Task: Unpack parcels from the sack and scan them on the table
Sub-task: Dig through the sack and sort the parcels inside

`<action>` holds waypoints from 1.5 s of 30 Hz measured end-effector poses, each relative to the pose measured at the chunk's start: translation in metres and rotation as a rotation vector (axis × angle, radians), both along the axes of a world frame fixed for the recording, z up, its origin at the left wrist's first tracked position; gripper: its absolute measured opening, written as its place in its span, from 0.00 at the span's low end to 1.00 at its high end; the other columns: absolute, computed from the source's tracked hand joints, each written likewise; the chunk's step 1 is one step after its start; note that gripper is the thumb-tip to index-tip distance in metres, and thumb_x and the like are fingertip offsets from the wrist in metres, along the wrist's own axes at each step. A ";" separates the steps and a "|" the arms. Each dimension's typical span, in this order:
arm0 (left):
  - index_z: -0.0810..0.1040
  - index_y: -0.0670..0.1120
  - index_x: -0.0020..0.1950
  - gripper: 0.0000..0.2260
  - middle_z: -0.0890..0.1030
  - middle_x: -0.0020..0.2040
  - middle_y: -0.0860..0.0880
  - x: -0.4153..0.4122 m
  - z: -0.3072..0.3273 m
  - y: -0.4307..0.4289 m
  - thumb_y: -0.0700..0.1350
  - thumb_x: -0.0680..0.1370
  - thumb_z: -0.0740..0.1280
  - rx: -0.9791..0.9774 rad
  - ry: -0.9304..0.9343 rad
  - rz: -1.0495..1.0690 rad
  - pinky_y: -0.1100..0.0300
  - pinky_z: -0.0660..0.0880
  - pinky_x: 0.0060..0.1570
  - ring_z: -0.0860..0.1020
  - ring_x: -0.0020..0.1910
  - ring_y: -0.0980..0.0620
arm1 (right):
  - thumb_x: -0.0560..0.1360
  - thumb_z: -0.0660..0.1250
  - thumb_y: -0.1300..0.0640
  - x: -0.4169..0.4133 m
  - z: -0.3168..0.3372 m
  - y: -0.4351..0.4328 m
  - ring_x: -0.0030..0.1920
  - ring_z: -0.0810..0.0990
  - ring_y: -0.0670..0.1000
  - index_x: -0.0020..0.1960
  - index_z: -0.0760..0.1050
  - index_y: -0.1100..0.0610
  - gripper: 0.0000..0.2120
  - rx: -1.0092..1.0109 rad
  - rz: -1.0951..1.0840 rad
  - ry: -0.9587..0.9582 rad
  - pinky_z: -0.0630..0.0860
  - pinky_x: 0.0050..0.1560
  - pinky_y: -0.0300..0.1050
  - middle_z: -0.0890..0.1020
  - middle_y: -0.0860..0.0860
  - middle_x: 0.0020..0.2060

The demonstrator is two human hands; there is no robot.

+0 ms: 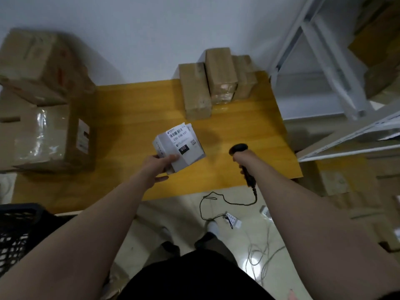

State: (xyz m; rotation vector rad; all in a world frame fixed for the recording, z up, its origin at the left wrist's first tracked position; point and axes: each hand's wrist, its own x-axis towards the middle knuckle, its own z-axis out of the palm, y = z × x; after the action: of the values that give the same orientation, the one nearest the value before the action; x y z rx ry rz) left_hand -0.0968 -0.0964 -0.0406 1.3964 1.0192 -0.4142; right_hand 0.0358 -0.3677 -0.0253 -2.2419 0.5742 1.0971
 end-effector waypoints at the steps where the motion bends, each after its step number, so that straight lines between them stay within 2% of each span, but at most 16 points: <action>1: 0.78 0.47 0.61 0.23 0.84 0.54 0.48 0.007 -0.007 -0.008 0.53 0.72 0.80 0.001 0.017 0.018 0.46 0.82 0.54 0.83 0.52 0.50 | 0.82 0.63 0.59 0.006 -0.015 -0.009 0.38 0.72 0.56 0.59 0.72 0.62 0.08 0.012 -0.028 0.042 0.70 0.36 0.50 0.73 0.58 0.45; 7: 0.78 0.48 0.58 0.21 0.83 0.54 0.49 0.035 -0.045 -0.051 0.55 0.72 0.80 -0.020 0.100 0.066 0.44 0.83 0.54 0.83 0.53 0.50 | 0.81 0.61 0.64 0.039 -0.084 -0.026 0.40 0.70 0.57 0.54 0.73 0.59 0.04 0.129 -0.161 0.043 0.70 0.44 0.53 0.72 0.57 0.42; 11: 0.78 0.50 0.57 0.21 0.85 0.54 0.51 0.042 -0.061 -0.062 0.56 0.70 0.81 -0.026 0.107 0.093 0.47 0.83 0.51 0.84 0.53 0.51 | 0.81 0.60 0.64 0.058 -0.113 -0.021 0.36 0.66 0.55 0.54 0.70 0.56 0.05 0.111 -0.204 0.004 0.65 0.38 0.50 0.67 0.54 0.36; 15: 0.78 0.52 0.55 0.19 0.85 0.54 0.52 0.038 -0.065 -0.066 0.55 0.70 0.81 -0.037 0.104 0.110 0.47 0.83 0.53 0.84 0.53 0.52 | 0.81 0.60 0.66 0.058 -0.127 -0.017 0.33 0.65 0.52 0.61 0.69 0.54 0.12 0.106 -0.229 -0.014 0.62 0.31 0.48 0.67 0.53 0.37; 18: 0.78 0.50 0.59 0.21 0.85 0.55 0.51 0.030 -0.061 -0.067 0.54 0.71 0.80 -0.047 0.101 0.118 0.46 0.83 0.54 0.84 0.54 0.51 | 0.80 0.59 0.66 0.052 -0.126 -0.015 0.35 0.66 0.52 0.72 0.67 0.59 0.21 0.103 -0.242 -0.027 0.64 0.33 0.49 0.70 0.55 0.41; 21: 0.76 0.49 0.61 0.22 0.84 0.56 0.50 0.017 -0.049 -0.066 0.53 0.73 0.79 -0.063 0.086 0.131 0.44 0.82 0.58 0.83 0.55 0.50 | 0.80 0.63 0.63 0.043 -0.111 -0.010 0.48 0.72 0.56 0.77 0.61 0.62 0.26 0.082 -0.303 -0.045 0.71 0.47 0.51 0.74 0.58 0.59; 23: 0.75 0.49 0.62 0.21 0.83 0.58 0.49 0.003 -0.037 -0.064 0.53 0.74 0.79 -0.070 0.063 0.133 0.44 0.81 0.58 0.82 0.57 0.49 | 0.80 0.66 0.60 0.033 -0.095 -0.006 0.64 0.71 0.60 0.78 0.58 0.61 0.30 0.009 -0.324 -0.086 0.73 0.63 0.53 0.68 0.59 0.72; 25: 0.76 0.50 0.61 0.20 0.83 0.57 0.49 -0.014 -0.024 -0.060 0.53 0.74 0.79 -0.068 0.031 0.126 0.46 0.82 0.55 0.82 0.57 0.49 | 0.79 0.67 0.57 0.017 -0.078 -0.002 0.71 0.67 0.63 0.77 0.59 0.60 0.30 -0.024 -0.330 -0.124 0.71 0.70 0.60 0.64 0.59 0.75; 27: 0.77 0.51 0.59 0.20 0.84 0.56 0.50 -0.036 -0.010 -0.054 0.54 0.73 0.79 -0.061 -0.003 0.116 0.49 0.82 0.49 0.83 0.56 0.50 | 0.79 0.66 0.56 -0.005 -0.058 0.004 0.71 0.69 0.63 0.74 0.64 0.59 0.26 0.025 -0.325 -0.141 0.73 0.67 0.58 0.68 0.59 0.72; 28: 0.77 0.51 0.58 0.19 0.84 0.55 0.51 -0.049 -0.003 -0.051 0.54 0.73 0.79 -0.054 -0.024 0.104 0.51 0.82 0.47 0.83 0.55 0.50 | 0.79 0.66 0.56 -0.018 -0.048 0.009 0.67 0.73 0.62 0.71 0.67 0.60 0.22 0.082 -0.311 -0.152 0.74 0.60 0.55 0.74 0.59 0.67; 30: 0.77 0.52 0.56 0.18 0.85 0.53 0.51 -0.078 0.013 -0.042 0.56 0.72 0.79 -0.046 -0.073 0.075 0.52 0.82 0.46 0.84 0.53 0.51 | 0.80 0.66 0.57 -0.050 -0.025 0.019 0.54 0.78 0.59 0.63 0.75 0.60 0.13 0.209 -0.264 -0.161 0.68 0.48 0.50 0.80 0.57 0.54; 32: 0.77 0.52 0.55 0.19 0.85 0.53 0.51 -0.112 0.029 -0.033 0.57 0.71 0.79 -0.045 -0.116 0.038 0.51 0.82 0.49 0.84 0.52 0.51 | 0.81 0.65 0.53 -0.090 0.002 0.031 0.51 0.80 0.57 0.61 0.78 0.58 0.13 0.312 -0.212 -0.166 0.68 0.47 0.50 0.83 0.55 0.55; 35: 0.76 0.53 0.56 0.20 0.85 0.54 0.51 -0.167 0.052 -0.019 0.57 0.71 0.80 -0.051 -0.149 -0.034 0.50 0.83 0.52 0.84 0.53 0.51 | 0.81 0.62 0.44 -0.159 0.044 0.048 0.50 0.84 0.56 0.54 0.80 0.50 0.13 0.434 -0.099 -0.164 0.76 0.48 0.51 0.85 0.50 0.53; 39: 0.79 0.53 0.61 0.26 0.86 0.56 0.52 -0.241 0.081 -0.013 0.59 0.68 0.81 -0.078 -0.186 -0.172 0.50 0.83 0.52 0.85 0.54 0.50 | 0.78 0.63 0.37 -0.252 0.085 0.052 0.53 0.84 0.55 0.59 0.80 0.49 0.19 0.513 -0.045 -0.243 0.82 0.55 0.56 0.84 0.48 0.54; 41: 0.80 0.53 0.61 0.26 0.87 0.56 0.51 -0.280 0.092 -0.015 0.59 0.66 0.81 -0.087 -0.209 -0.189 0.50 0.83 0.51 0.85 0.55 0.49 | 0.77 0.65 0.38 -0.294 0.099 0.047 0.54 0.83 0.55 0.60 0.79 0.48 0.18 0.516 -0.038 -0.288 0.82 0.55 0.56 0.83 0.47 0.56; 45: 0.80 0.54 0.65 0.31 0.86 0.58 0.50 -0.355 0.107 -0.025 0.62 0.65 0.80 -0.104 -0.207 -0.228 0.52 0.81 0.50 0.85 0.57 0.51 | 0.78 0.69 0.43 -0.370 0.114 0.033 0.52 0.84 0.55 0.55 0.80 0.49 0.11 0.540 -0.061 -0.328 0.81 0.48 0.52 0.85 0.49 0.52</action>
State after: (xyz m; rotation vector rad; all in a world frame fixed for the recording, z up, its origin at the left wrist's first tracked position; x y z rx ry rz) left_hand -0.4515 -0.1219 0.0664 1.4340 0.6637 -0.4724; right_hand -0.3338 -0.3342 0.0889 -1.8543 0.1761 0.7207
